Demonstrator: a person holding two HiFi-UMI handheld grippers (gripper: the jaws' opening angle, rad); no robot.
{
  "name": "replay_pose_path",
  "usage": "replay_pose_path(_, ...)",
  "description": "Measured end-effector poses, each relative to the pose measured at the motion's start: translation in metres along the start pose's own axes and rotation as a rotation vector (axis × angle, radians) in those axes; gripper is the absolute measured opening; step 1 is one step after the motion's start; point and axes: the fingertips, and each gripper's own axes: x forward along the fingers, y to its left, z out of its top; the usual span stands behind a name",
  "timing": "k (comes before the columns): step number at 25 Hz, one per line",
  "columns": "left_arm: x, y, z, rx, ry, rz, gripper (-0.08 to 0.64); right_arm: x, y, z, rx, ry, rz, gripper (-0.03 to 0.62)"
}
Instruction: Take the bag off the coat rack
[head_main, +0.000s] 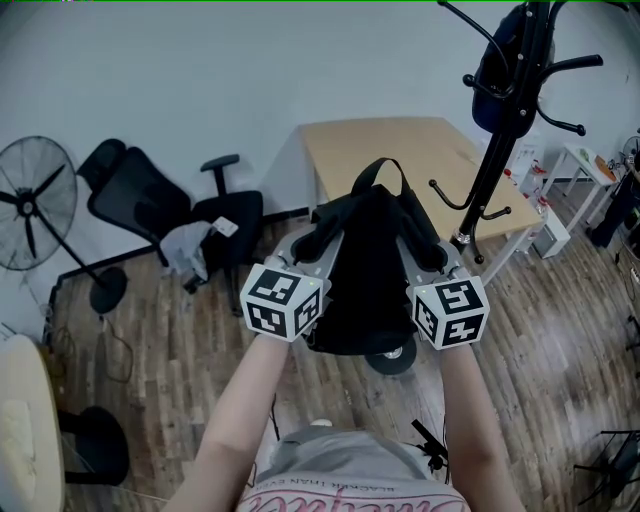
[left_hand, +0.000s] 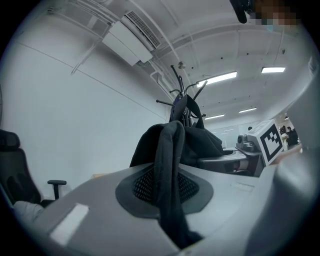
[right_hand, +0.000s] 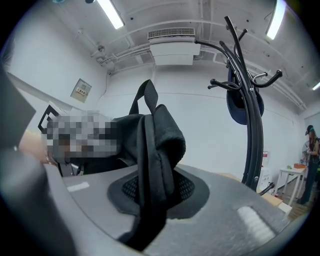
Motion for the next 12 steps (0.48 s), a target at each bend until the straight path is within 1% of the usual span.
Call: replay_pose_path(12, -0.0001, -0.0033, 0.0075, 0.000, -0.005, -0.028, 0.060, -0.0036, -0.0013, 0.0053, 0.006, -0.007, -0.019, 0.071)
